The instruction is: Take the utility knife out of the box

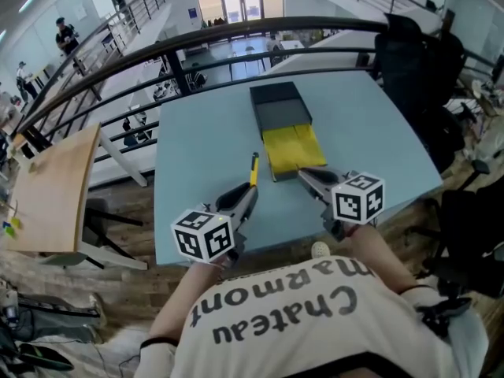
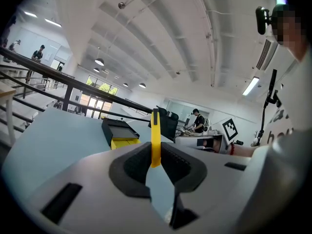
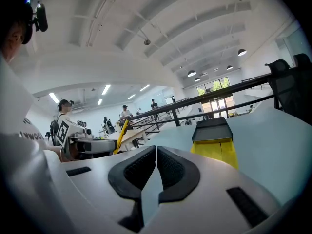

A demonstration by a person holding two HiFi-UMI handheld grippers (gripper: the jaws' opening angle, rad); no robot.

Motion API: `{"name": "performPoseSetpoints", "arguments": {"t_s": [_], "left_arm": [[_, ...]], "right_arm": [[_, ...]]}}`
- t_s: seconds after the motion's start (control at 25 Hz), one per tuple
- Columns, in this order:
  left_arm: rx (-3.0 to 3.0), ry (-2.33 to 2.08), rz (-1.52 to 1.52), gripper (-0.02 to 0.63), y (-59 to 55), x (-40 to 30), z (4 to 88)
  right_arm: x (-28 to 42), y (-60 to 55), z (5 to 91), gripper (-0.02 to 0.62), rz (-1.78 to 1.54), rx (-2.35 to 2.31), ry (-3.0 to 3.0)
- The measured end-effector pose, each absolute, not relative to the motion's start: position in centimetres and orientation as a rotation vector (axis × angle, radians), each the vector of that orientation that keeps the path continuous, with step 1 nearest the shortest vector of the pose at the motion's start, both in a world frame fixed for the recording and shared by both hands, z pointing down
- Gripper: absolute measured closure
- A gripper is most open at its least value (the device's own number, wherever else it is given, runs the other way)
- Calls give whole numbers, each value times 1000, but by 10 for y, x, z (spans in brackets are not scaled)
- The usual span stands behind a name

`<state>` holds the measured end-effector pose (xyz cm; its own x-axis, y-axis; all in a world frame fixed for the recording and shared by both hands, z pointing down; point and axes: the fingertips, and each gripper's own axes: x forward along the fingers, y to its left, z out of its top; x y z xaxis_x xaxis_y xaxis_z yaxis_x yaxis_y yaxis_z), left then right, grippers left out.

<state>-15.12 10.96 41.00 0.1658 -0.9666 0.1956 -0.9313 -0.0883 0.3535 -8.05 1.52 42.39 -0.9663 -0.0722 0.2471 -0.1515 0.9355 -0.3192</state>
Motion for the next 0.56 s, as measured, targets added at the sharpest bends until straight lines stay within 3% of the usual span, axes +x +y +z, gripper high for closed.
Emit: {"name": "performPoseSetpoints", "arguments": {"t_s": [0.56], "left_arm": [[2064,-1795,-148,546,118,-151,410]], "right_arm": [[-82,25,426,554,477,163,-2851]]}}
